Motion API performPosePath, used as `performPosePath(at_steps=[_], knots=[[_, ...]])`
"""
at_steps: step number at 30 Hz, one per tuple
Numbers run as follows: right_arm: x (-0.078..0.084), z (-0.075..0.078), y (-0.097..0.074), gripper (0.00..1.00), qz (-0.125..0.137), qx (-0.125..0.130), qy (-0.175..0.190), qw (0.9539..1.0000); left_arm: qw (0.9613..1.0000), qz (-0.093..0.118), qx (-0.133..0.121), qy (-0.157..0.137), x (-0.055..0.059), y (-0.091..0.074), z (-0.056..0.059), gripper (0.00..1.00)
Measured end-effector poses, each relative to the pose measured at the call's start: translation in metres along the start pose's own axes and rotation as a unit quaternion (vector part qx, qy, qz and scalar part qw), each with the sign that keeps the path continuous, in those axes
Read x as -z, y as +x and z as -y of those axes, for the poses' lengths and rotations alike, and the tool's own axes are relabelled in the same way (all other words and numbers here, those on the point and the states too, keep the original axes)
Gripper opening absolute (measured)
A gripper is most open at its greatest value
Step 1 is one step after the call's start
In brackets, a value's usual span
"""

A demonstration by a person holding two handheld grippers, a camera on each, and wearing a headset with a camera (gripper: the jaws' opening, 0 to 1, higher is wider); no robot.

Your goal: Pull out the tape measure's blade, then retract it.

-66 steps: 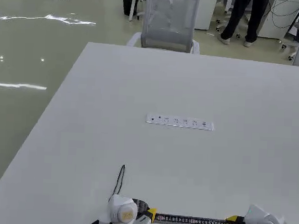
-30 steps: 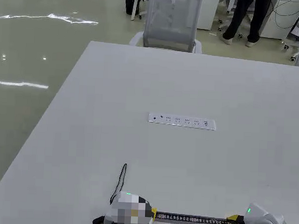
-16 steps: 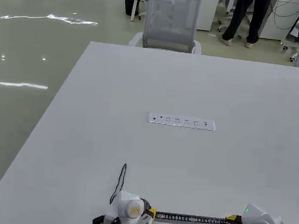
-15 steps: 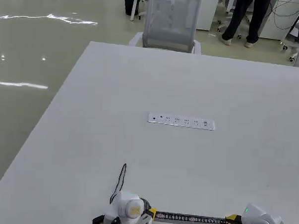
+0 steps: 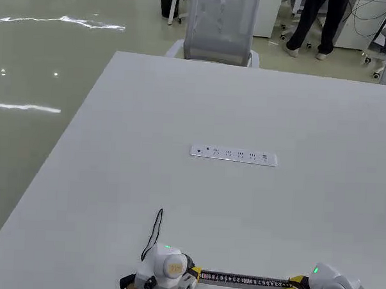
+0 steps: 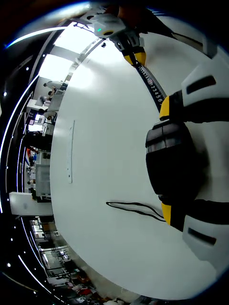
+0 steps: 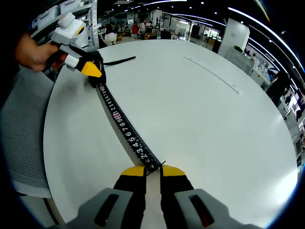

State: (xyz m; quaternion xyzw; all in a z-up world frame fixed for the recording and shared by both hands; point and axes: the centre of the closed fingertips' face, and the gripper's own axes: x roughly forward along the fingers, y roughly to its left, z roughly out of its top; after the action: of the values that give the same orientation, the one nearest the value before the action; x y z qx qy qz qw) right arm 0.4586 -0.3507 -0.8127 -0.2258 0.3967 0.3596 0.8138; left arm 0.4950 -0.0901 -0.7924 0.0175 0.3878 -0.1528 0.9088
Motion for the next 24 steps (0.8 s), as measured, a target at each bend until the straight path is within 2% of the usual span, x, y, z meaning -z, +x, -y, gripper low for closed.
performPosePath(at_steps=[24], knots=[[-0.0046,-0.0041,0.0014,0.1,0.003,0.001,-0.001,1.0,1.0,0.003,0.005,-0.001,-0.0008,-0.0001,0.0005,0.62]])
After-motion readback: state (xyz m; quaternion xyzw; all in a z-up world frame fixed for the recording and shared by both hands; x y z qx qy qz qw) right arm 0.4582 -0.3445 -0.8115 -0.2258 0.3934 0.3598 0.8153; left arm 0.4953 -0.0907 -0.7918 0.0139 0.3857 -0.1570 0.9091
